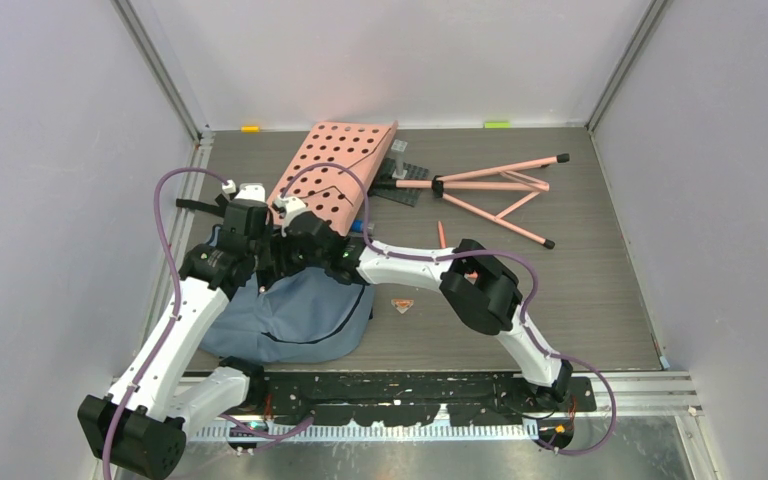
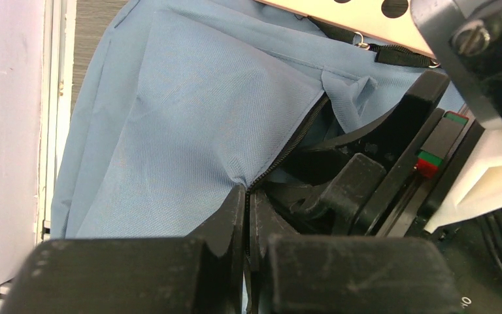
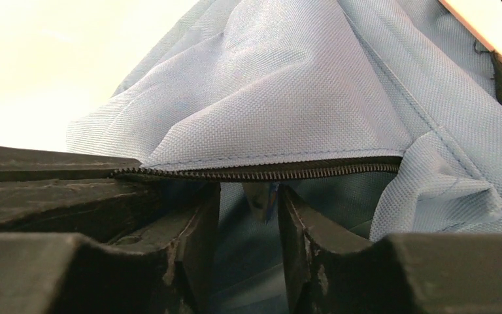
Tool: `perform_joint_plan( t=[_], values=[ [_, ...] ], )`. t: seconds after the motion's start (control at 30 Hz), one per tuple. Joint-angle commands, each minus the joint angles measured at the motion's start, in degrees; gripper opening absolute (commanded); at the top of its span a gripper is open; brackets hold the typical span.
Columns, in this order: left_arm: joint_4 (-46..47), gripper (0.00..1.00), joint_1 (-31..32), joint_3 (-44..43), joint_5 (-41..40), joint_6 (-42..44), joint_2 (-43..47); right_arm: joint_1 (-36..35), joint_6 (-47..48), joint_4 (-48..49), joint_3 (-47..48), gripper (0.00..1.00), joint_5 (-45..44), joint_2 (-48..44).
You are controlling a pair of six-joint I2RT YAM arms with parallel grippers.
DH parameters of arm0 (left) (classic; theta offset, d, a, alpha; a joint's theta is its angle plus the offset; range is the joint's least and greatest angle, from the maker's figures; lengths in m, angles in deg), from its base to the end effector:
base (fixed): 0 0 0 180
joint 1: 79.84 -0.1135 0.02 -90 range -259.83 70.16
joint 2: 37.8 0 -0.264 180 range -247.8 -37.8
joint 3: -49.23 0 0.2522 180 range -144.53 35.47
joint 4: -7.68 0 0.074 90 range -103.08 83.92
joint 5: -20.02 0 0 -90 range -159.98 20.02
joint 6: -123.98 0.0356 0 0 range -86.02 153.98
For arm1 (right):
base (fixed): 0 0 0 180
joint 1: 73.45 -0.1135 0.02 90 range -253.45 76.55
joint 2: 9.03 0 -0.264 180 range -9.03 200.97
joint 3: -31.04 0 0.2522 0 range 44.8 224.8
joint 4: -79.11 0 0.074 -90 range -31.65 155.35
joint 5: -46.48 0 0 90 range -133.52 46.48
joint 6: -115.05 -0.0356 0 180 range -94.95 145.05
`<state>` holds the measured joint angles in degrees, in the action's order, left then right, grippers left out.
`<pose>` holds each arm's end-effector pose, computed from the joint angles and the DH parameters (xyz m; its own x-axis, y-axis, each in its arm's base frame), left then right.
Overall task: Pack the student bag
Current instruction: Place the personal item in the student bag.
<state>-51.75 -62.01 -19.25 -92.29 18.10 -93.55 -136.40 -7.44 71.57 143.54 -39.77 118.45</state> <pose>0.1857 -0.0455 0.3095 -0.6761 -0.0485 -0.7352 -0.1555 0.9847 0.0781 0.2369 0.4690 0.2159 -0.6390 -0.0729 -0.7657 -0.6792 0.5206 0.5173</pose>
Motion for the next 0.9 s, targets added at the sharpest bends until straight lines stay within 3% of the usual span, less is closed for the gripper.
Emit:
perform_joint_plan(
  t=[0.0, 0.43, 0.7, 0.87],
  values=[
    [5.2, 0.00, -0.1, -0.4, 0.8, 0.1, 1.0, -0.5, 1.6, 3.6, -0.8, 0.46, 0.0, -3.8],
    [5.1, 0.00, -0.2, -0.3, -1.0, -0.2, 1.4, -2.0, 7.2, 1.0, -14.4, 0.51, 0.2, -19.5],
    [5.0, 0.00, -0.2, -0.4, -0.7, -0.3, 1.2, -2.8, 13.9, -13.9, -27.0, 0.60, -13.6, -36.3],
    [5.0, 0.00, -0.2, -0.5, -0.2, -0.4, 0.8, -0.2, 10.9, -16.6, -40.2, 0.63, -19.9, -47.6]
  ],
)
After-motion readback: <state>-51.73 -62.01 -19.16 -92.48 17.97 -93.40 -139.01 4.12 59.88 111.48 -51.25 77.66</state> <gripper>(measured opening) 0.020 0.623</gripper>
